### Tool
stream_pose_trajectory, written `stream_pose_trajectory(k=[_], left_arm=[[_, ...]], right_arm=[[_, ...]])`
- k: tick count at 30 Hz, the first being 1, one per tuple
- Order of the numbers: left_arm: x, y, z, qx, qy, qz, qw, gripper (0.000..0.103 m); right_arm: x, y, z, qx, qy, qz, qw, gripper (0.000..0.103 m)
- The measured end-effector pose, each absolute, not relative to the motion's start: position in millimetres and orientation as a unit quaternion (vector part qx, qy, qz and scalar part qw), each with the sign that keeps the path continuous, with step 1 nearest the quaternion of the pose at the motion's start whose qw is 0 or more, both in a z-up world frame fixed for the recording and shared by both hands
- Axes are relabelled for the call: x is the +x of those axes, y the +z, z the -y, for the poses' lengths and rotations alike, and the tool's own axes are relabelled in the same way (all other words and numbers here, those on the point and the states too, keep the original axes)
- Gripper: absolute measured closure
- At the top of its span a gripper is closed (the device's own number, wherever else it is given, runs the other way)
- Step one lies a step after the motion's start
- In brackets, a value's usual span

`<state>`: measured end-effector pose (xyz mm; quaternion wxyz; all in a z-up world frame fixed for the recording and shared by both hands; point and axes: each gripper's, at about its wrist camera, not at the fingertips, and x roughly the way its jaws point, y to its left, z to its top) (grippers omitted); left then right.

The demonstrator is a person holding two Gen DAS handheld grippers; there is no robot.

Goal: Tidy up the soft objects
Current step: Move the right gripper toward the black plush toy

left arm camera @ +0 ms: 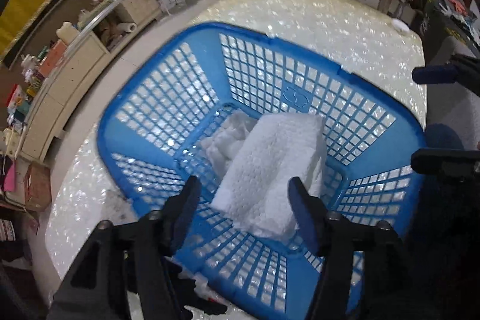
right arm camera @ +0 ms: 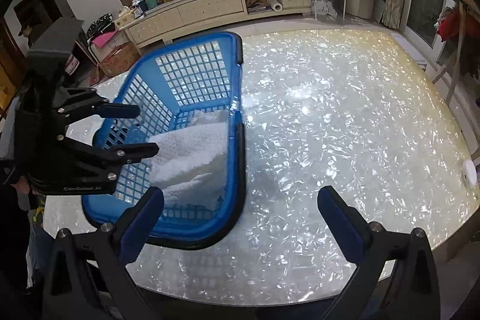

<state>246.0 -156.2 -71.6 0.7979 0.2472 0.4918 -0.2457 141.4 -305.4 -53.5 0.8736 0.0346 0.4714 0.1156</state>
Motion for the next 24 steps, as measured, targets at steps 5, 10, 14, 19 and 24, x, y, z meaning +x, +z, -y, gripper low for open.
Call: stream_pose_trajectory(k=[5,10,14,19,24], left_arm=[[222.1,-48.9,135.0,0.215,-0.236,-0.474,0.820,0.018],[196.9,-31.1,107.2,0.157,-0.229,-0.474,0.836,0.011],[173.4,-15.6,79.7,0.131,-0.217,-0.465,0.848,0.006],[144.9,-1.1,44.4,0.120,-0.182,-0.449,0.866,0.000],[122.8,5.5,5.0,0.107,-0.149,-0.442,0.878,0.000]], right_arm=[[134.3,-40.3,291.0,0.026,0.124,-0.458,0.880,0.000],[129.3,-33.3,271.2,0.015,0.135,-0.452,0.882,0.000],[123.8,-28.7,249.5,-0.001,0.146,-0.450,0.881,0.000],[120.2,-22.0,216.6,-0.022,0.168,-0.445,0.879,0.000],[121.3,-23.1,186.7,-0.040,0.190,-0.446,0.874,0.000]])
